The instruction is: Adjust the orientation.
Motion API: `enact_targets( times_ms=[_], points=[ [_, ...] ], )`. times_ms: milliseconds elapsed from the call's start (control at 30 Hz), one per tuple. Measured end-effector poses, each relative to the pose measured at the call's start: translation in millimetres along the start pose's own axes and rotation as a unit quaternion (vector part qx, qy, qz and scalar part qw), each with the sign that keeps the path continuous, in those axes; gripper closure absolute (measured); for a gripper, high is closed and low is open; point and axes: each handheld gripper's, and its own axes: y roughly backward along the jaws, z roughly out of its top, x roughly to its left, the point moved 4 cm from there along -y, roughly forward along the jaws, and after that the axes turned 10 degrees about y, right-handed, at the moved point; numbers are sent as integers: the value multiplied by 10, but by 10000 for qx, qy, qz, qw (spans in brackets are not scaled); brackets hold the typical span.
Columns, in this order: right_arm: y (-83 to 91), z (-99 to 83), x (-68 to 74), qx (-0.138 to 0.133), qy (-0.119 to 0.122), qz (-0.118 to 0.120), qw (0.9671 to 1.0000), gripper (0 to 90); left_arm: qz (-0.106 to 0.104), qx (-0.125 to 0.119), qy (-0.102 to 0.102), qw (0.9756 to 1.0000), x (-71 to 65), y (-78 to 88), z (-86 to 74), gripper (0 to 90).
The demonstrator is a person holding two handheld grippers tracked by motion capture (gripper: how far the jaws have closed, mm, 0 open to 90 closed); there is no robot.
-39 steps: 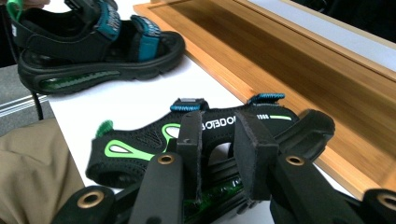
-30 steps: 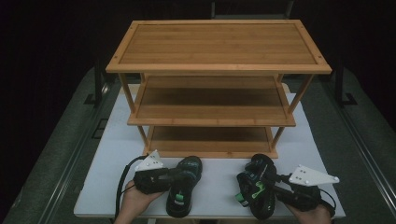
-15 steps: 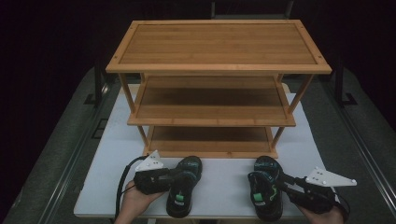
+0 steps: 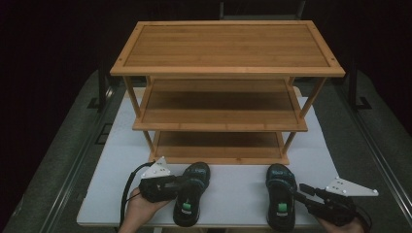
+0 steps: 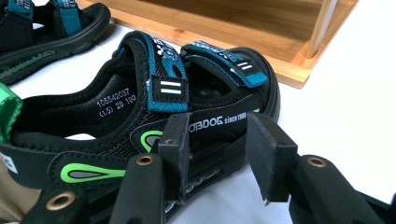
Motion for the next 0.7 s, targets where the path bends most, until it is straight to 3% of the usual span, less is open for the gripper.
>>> enact_targets(
  times_ms=[467,700],
  points=[
    [108,-6,52,-14,-117,68,9999,534,14,29,1,10000,-10,34,-15,670],
    [175,29,100,-161,-176,111,9997,511,40,39,3,10000,-29,51,-8,639]
  ],
)
